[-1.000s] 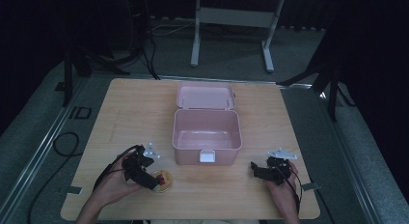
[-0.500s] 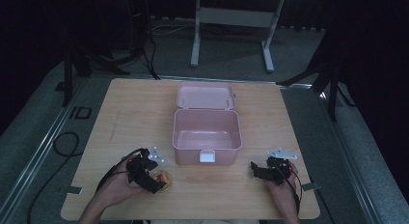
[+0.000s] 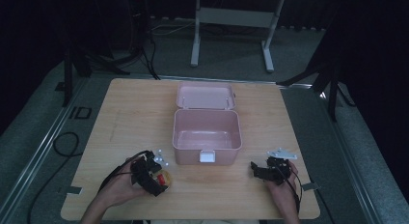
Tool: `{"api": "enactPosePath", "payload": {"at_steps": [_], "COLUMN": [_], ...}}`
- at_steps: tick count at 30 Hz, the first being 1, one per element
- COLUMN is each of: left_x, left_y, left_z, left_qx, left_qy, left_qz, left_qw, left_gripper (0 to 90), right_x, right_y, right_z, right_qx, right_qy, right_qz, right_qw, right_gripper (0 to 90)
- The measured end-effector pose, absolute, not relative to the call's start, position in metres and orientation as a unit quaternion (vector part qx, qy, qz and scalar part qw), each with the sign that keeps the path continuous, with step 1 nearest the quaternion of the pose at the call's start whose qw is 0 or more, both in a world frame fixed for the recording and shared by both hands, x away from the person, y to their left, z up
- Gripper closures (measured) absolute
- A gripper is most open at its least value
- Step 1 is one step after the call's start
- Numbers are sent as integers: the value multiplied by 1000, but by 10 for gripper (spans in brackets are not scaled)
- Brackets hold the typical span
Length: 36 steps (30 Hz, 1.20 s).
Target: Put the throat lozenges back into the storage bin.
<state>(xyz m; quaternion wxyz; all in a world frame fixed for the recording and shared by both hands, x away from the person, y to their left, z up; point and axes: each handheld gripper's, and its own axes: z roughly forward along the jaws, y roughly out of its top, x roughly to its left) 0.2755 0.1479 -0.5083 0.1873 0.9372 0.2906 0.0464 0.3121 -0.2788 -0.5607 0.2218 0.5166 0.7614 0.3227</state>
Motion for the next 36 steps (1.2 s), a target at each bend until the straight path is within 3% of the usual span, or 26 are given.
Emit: {"api": "enactPosePath", "payload": {"at_steps": [36], "left_x": [282], "left_y": [132], "left_z": [-522], "left_qx": [956], "left_qy": [267], "left_qz": [32], "left_qw": [113], "left_gripper": [160], "right_x": [312], "right_y": [-279], "right_z": [-561], "right_qx": [517], "right_qy": [761], "right_qz": [323], "right_qw": [222], "right_gripper": [127]}}
